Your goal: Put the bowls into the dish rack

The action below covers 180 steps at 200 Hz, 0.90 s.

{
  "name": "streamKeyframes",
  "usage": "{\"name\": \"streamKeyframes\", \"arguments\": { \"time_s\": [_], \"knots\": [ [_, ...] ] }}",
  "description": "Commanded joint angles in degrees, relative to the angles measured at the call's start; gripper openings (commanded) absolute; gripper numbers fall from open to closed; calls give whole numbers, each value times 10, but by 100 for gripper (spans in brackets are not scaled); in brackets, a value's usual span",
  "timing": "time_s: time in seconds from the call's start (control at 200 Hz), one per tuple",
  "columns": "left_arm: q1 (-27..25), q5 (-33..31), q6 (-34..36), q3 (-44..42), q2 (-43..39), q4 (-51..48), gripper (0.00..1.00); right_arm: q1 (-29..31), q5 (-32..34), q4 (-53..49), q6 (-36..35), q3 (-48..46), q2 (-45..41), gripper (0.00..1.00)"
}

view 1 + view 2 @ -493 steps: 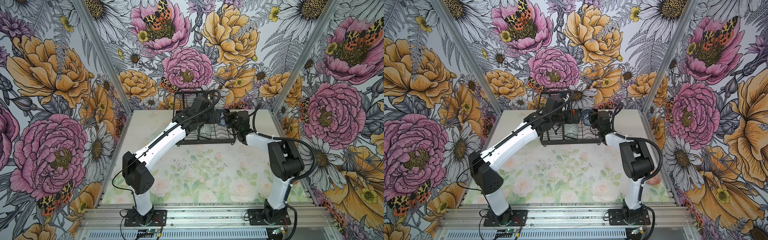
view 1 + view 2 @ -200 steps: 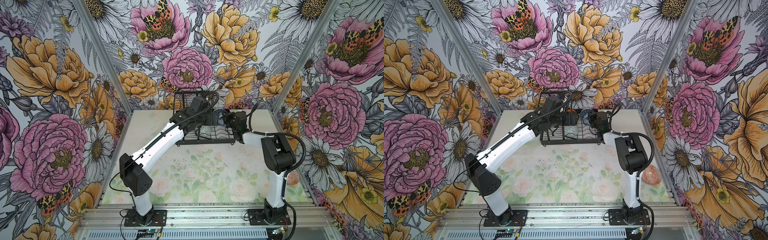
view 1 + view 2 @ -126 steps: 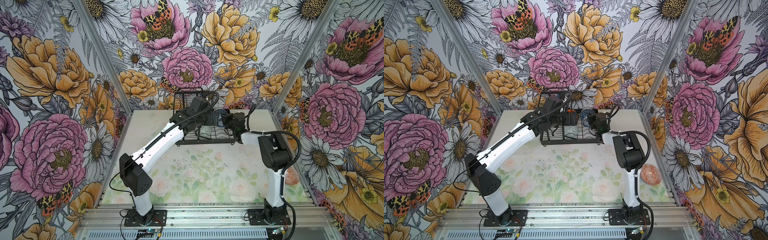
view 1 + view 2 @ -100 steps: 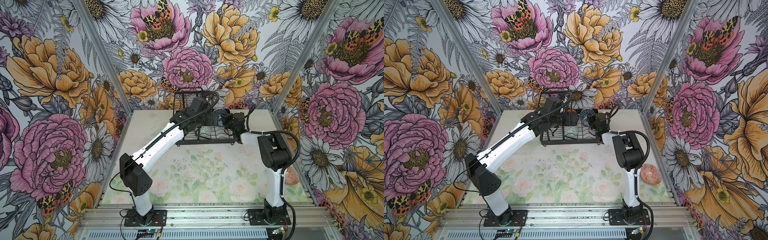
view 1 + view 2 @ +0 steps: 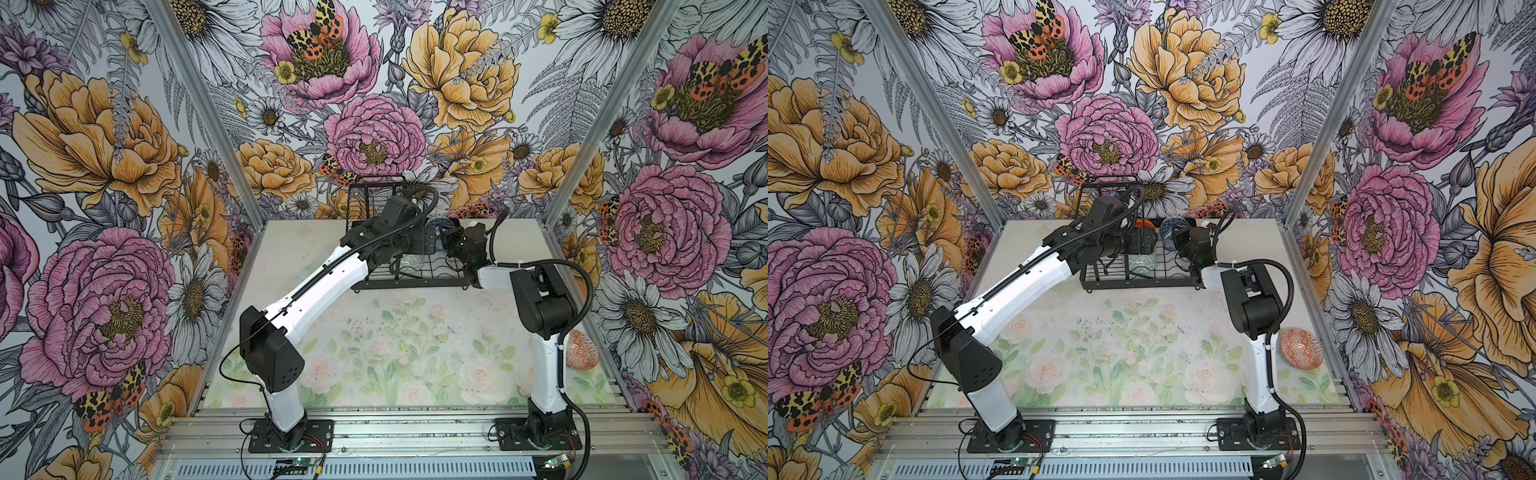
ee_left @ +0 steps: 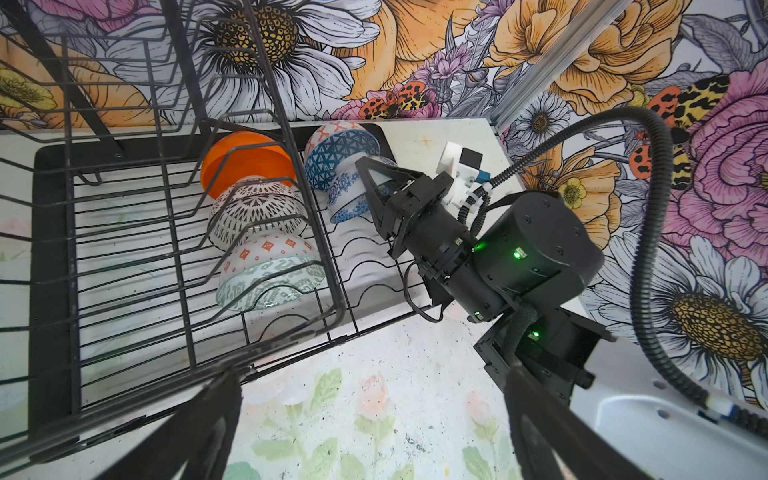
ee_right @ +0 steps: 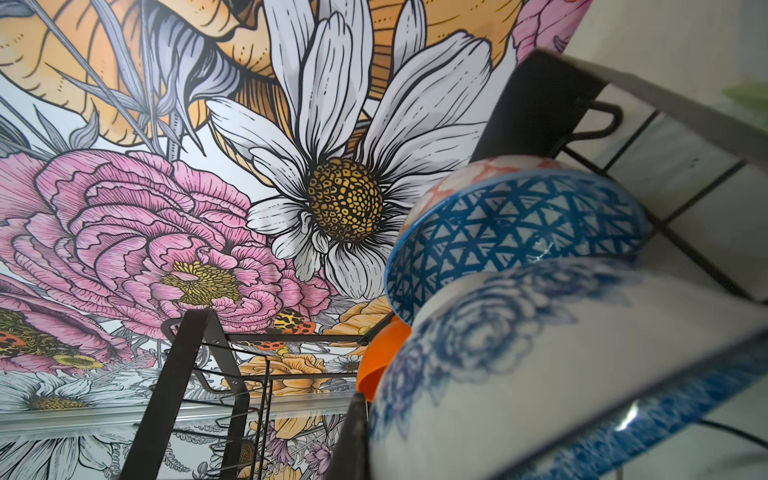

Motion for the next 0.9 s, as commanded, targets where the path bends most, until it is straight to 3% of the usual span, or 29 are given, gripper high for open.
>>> {"name": "streamKeyframes", "arguments": {
  "time_s": [0.0, 0.896],
  "knots": [
    [-4, 1, -1, -4, -17, -3, 99, 4, 3, 54, -13, 26, 14, 0],
    [0, 5, 14, -7, -18, -15, 99, 24, 25, 65, -18, -9, 26, 0]
  ]
}}
